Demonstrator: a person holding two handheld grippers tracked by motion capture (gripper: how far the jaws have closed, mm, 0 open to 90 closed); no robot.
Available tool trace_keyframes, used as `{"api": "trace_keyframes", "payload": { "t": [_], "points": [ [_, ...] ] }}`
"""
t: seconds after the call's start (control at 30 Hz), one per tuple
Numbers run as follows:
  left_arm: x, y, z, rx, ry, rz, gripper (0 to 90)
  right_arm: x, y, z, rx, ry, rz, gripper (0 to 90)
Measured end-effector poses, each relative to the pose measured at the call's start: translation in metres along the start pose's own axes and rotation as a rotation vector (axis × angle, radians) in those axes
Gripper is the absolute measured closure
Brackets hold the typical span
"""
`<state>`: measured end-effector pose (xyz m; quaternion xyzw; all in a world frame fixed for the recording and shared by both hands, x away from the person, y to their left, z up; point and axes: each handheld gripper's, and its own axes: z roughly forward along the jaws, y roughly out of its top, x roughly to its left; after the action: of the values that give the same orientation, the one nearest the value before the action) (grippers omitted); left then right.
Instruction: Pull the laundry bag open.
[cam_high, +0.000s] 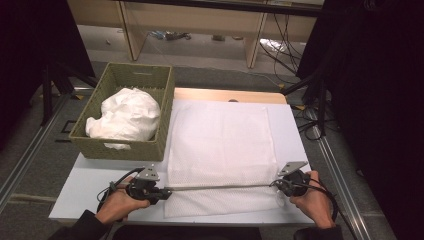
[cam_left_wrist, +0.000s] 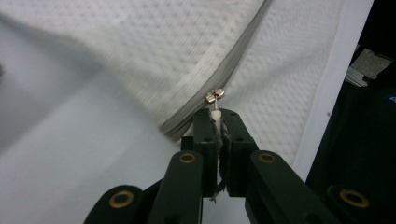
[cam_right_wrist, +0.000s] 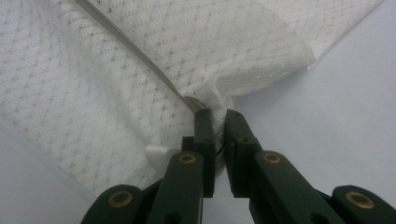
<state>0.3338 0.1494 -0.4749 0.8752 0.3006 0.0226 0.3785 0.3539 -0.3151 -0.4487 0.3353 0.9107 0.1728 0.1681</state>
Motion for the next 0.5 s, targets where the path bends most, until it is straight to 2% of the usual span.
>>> {"api": "trace_keyframes", "payload": {
  "t": [0.03, 0.07, 0.13, 0.17, 0.2, 0.23, 0.27, 0.3, 0.33, 0.37, 0.5],
  "points": [
    [0.0024, -0.0031, -0.0022, 0.003, 0.010, -0.008, 86.0, 0.0013, -0.0007, -0.0002, 0.018, -0.007, 0.025, 85.5],
    [0.0024, -0.0058, -0.0032, -0.003, 0.014, -0.038, 86.0, 0.0001, -0.0018, 0.0005, 0.035, -0.015, 0.022, 85.7],
    [0.0045, -0.0076, -0.0063, 0.007, 0.026, -0.020, 86.0, -0.0012, -0.0026, 0.0020, 0.045, -0.007, 0.024, 85.8],
    [0.0041, -0.0090, -0.0060, -0.002, 0.040, -0.039, 85.9, -0.0012, -0.0028, 0.0024, 0.050, -0.005, 0.026, 85.7],
    [0.0047, -0.0091, -0.0068, 0.012, 0.037, -0.034, 85.9, -0.0006, -0.0026, 0.0029, 0.053, -0.006, 0.025, 85.8],
    [0.0036, -0.0091, -0.0055, 0.005, 0.034, -0.040, 85.9, -0.0012, -0.0020, 0.0035, 0.051, -0.012, 0.008, 85.7],
    [0.0019, -0.0087, -0.0054, 0.007, 0.043, -0.035, 85.9, -0.0006, -0.0014, 0.0031, 0.058, -0.011, 0.017, 85.7],
    [0.0035, -0.0082, -0.0062, 0.023, 0.038, -0.015, 85.8, -0.0010, -0.0018, 0.0035, 0.055, -0.012, 0.020, 85.6],
    [0.0015, -0.0078, -0.0057, 0.004, 0.029, -0.033, 85.9, -0.0016, -0.0025, 0.0031, 0.053, -0.005, 0.028, 85.6],
    [0.0013, -0.0073, -0.0058, -0.003, 0.026, -0.023, 85.8, -0.0033, -0.0036, 0.0032, 0.044, 0.000, 0.029, 85.5],
    [-0.0027, -0.0064, -0.0048, -0.003, 0.021, -0.039, 85.7, -0.0065, -0.0073, 0.0039, 0.038, 0.023, 0.082, 83.8]
  ]
}}
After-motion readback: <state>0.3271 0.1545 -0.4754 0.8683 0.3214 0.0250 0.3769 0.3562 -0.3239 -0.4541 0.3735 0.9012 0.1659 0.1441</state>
